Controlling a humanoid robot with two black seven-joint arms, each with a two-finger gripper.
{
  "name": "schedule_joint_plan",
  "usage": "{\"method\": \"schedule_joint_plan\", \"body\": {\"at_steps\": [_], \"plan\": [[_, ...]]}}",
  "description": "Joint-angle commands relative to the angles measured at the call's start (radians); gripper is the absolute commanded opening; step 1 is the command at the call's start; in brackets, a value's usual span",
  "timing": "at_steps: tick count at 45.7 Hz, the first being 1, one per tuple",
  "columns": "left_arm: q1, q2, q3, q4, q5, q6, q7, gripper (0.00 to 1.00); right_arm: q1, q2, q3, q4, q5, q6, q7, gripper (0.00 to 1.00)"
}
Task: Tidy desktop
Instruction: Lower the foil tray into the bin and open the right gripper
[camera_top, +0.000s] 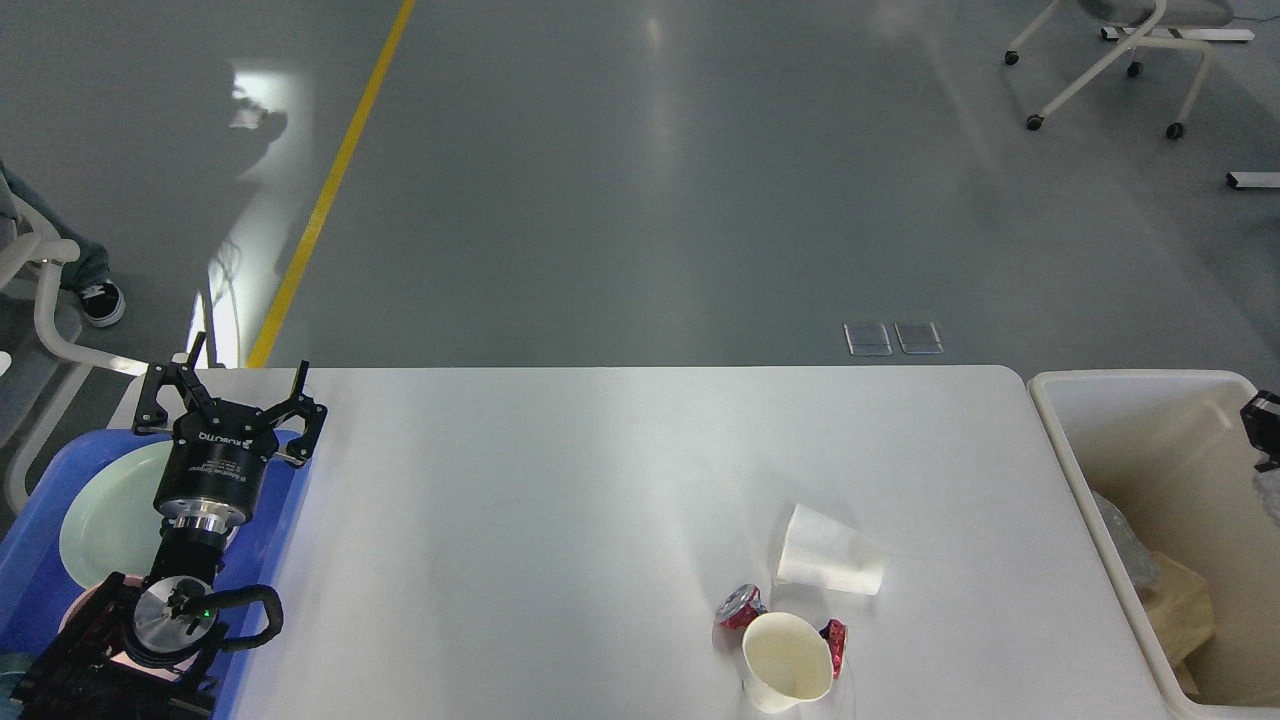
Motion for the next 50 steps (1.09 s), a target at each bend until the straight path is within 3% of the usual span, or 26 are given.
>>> {"method": "schedule_joint_plan", "body": {"at_steps": [1, 7, 15, 50], "plan": [[0.0, 0.0, 0.0, 0.0, 0.0, 0.0, 0.0, 0.97, -0.222, 0.063, 0.245, -0.146, -0.002, -0.107, 0.0, 0.0], [0.0, 0.0, 0.0, 0.0, 0.0, 0.0, 0.002, 0.97, -0.369, 0.198, 0.374, -0.301, -0.001, -0.252, 0.005, 0.0], [0.0, 0.0, 0.0, 0.0, 0.0, 0.0, 0.002, 0.97, -0.453, 0.341, 0.392, -0.412, -0.001, -0.374, 0.008, 0.0], [0.0, 0.0, 0.0, 0.0, 0.0, 0.0, 0.002, 0.97, -0.507, 0.442, 0.412, -0.46, -0.001, -0.411, 0.01, 0.0]]}}
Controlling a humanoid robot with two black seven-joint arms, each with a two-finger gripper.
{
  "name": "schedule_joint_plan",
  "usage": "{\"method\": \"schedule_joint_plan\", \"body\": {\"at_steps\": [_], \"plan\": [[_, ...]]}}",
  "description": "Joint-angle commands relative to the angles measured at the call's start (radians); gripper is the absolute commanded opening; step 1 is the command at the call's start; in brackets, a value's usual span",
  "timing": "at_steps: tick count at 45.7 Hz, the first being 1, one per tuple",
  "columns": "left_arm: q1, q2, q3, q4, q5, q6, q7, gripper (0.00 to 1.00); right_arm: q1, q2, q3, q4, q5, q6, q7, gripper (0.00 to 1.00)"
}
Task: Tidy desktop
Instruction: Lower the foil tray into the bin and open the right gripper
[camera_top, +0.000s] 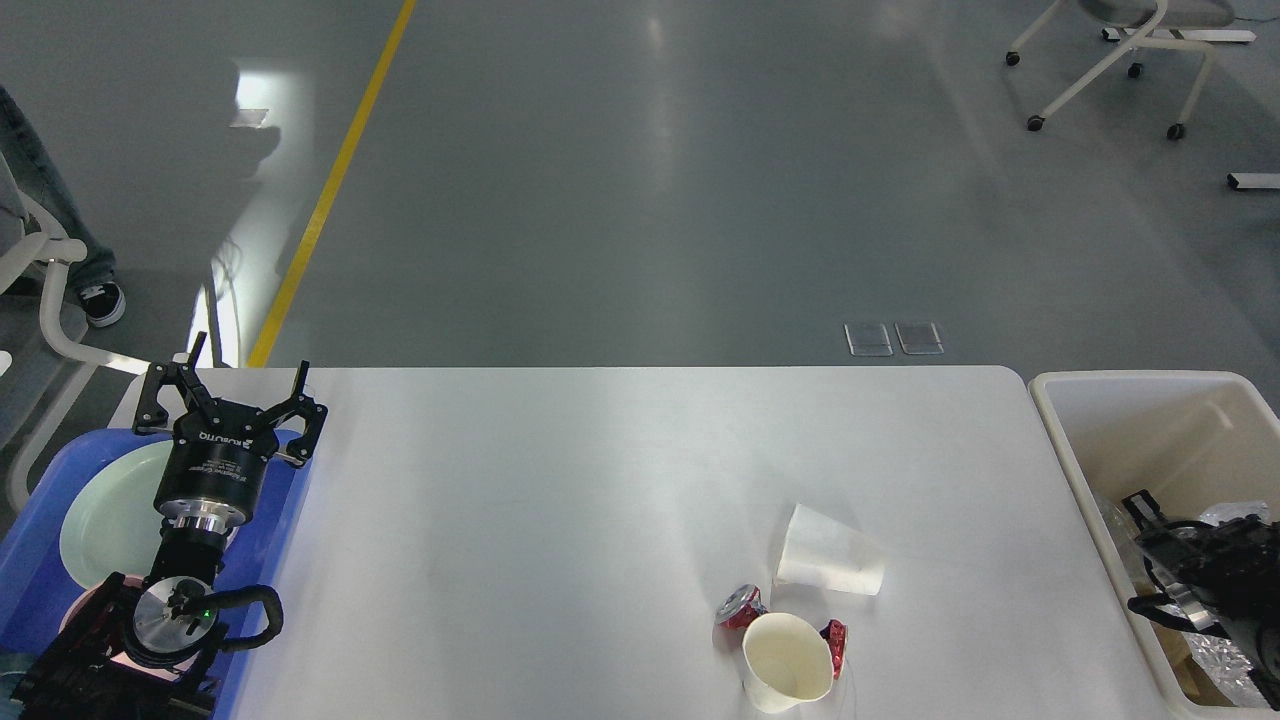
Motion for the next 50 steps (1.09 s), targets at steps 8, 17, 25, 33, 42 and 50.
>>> {"method": "schedule_joint_plan", "body": {"at_steps": [8, 17, 25, 33, 42, 50], "plan": [[0.0, 0.0, 0.0, 0.0, 0.0, 0.0, 0.0, 0.97, 0.001, 0.003, -0.009, 0.002, -0.002, -0.022, 0.0, 0.34], [0.0, 0.0, 0.0, 0.0, 0.0, 0.0, 0.0, 0.97, 0.001, 0.001, -0.009, 0.009, -0.011, -0.152, 0.0, 1.0], [0.0, 0.0, 0.0, 0.0, 0.0, 0.0, 0.0, 0.97, 0.001, 0.0, -0.012, 0.014, -0.018, -0.151, 0.0, 1.0], [0.0, 0.0, 0.0, 0.0, 0.0, 0.0, 0.0, 0.97, 0.011, -0.005, -0.013, 0.022, -0.021, -0.145, -0.002, 1.0], [0.0, 0.0, 0.0, 0.0, 0.0, 0.0, 0.0, 0.97, 0.09, -0.023, -0.044, 0.051, -0.153, -0.079, -0.002, 1.0], [0.0, 0.0, 0.0, 0.0, 0.0, 0.0, 0.0, 0.97, 0.234, -0.108, -0.126, 0.151, -0.3, 0.079, -0.008, 1.0]]}}
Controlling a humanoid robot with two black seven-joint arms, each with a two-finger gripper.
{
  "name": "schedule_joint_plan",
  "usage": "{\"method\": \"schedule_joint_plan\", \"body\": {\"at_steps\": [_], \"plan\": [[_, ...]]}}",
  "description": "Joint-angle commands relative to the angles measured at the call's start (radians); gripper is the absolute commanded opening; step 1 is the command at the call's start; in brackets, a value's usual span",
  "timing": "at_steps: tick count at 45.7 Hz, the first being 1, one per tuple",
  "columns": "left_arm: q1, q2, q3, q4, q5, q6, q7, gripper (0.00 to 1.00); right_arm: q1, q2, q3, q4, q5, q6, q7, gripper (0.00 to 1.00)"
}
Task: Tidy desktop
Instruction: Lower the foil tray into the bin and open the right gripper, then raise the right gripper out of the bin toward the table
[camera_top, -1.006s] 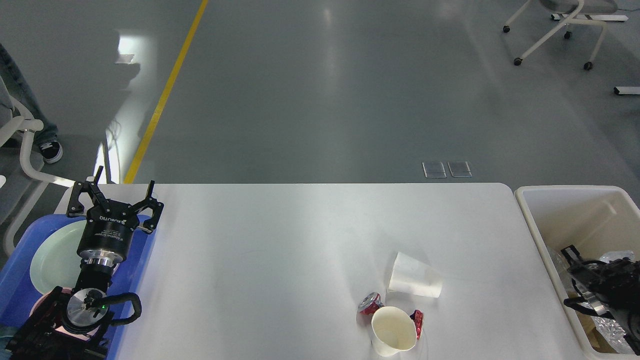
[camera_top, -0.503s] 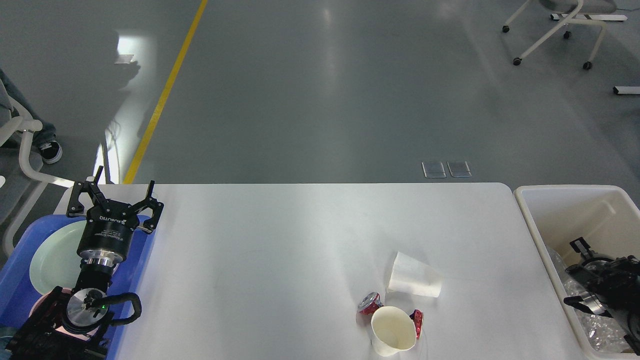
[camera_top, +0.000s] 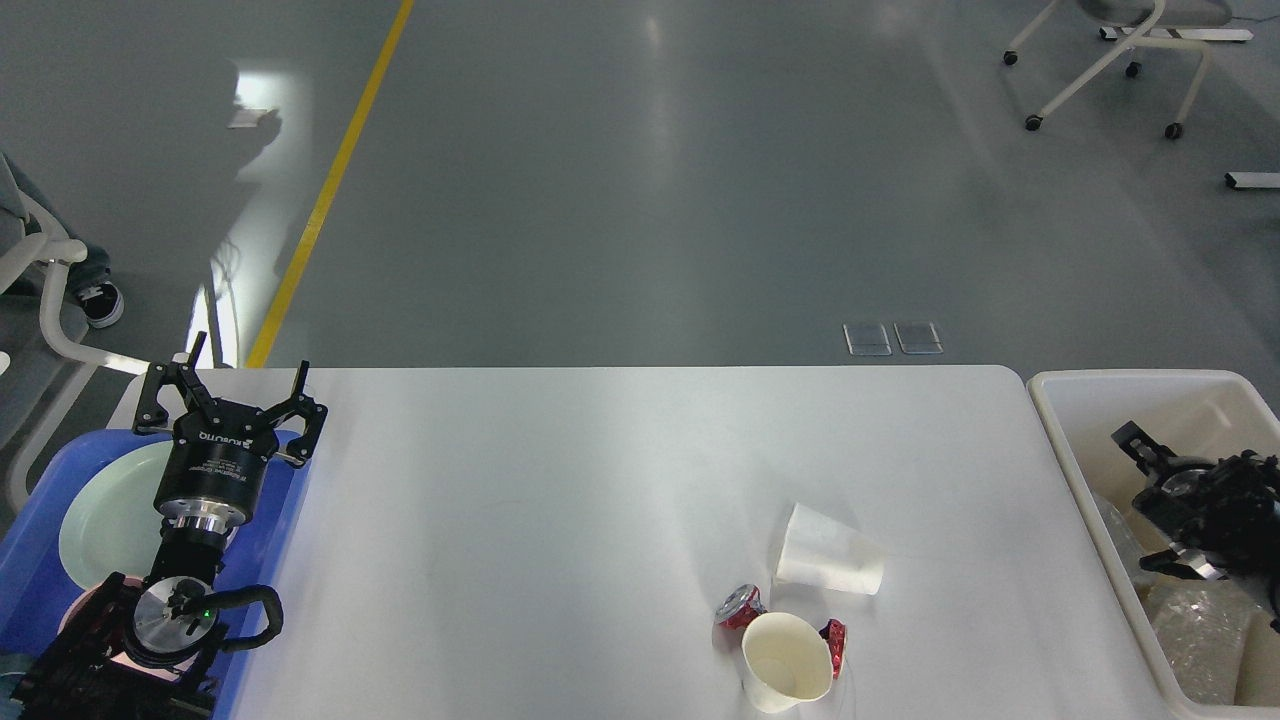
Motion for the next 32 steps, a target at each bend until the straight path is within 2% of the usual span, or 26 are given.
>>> {"method": "schedule_joint_plan", "body": {"at_steps": [1, 13, 20, 28, 32], "plan": [[0.0, 0.0, 0.0, 0.0, 0.0, 0.0, 0.0, 0.97, 0.123, -0.06, -0.074, 0.072, -0.115, 0.136, -0.003, 1.0], [0.0, 0.0, 0.0, 0.0, 0.0, 0.0, 0.0, 0.97, 0.468, -0.117, -0.264, 0.156, -0.18, 0.546, -0.003, 1.0], [0.0, 0.0, 0.0, 0.0, 0.0, 0.0, 0.0, 0.97, 0.739, -0.109, -0.411, 0.312, -0.177, 0.773, -0.005, 1.0], [0.0, 0.0, 0.0, 0.0, 0.0, 0.0, 0.0, 0.97, 0.991, -0.076, -0.531, 0.506, -0.166, 0.96, -0.008, 1.0], [0.0, 0.0, 0.0, 0.0, 0.0, 0.0, 0.0, 0.97, 1.114, -0.059, -0.582, 0.633, -0.163, 1.006, -0.008, 1.0]]}}
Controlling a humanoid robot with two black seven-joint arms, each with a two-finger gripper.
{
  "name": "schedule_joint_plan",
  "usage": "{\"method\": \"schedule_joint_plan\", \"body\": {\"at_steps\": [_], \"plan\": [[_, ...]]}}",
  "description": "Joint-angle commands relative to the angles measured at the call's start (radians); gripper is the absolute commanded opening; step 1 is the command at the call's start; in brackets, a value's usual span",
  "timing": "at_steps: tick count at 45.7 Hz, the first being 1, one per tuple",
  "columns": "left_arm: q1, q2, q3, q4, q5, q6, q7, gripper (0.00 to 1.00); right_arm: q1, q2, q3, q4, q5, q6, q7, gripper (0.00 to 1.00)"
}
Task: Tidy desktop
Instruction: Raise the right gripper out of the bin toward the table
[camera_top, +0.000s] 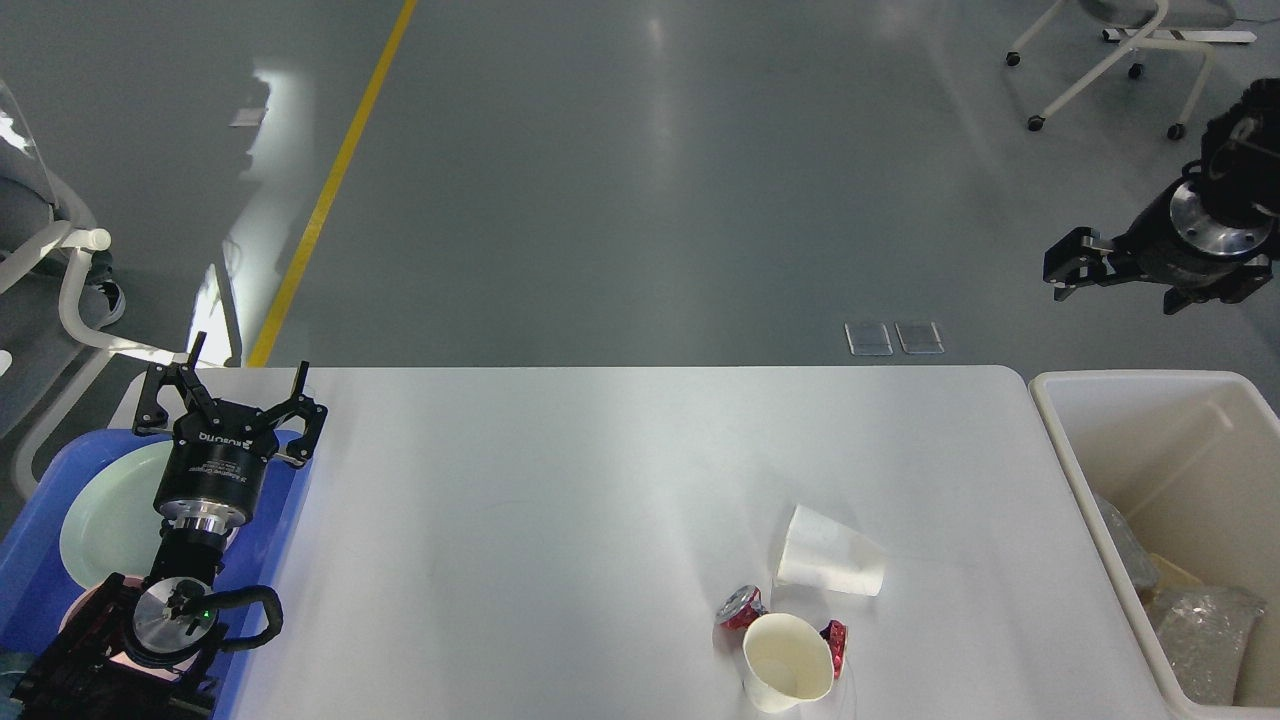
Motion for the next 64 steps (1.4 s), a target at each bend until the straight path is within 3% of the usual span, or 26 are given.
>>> {"method": "schedule_joint_plan", "body": {"at_steps": [1, 14, 24, 64], "plan": [[0.0, 0.0, 0.0, 0.0, 0.0, 0.0, 0.0, 0.97, 0.182, 0.024, -0.076, 0.179, 0.005, 0.074, -0.001, 1.0], [0.0, 0.0, 0.0, 0.0, 0.0, 0.0, -0.002, 0.97, 0.567, 0.053, -0.168, 0.618, 0.155, 0.077, -0.002, 1.0], [0.0, 0.0, 0.0, 0.0, 0.0, 0.0, -0.001, 0.97, 0.713, 0.095, -0.172, 0.865, 0.272, 0.067, -0.004, 1.0], [0.0, 0.0, 0.0, 0.0, 0.0, 0.0, 0.0, 0.97, 0.725, 0.127, -0.255, 0.891, 0.404, 0.019, -0.004, 1.0]]}}
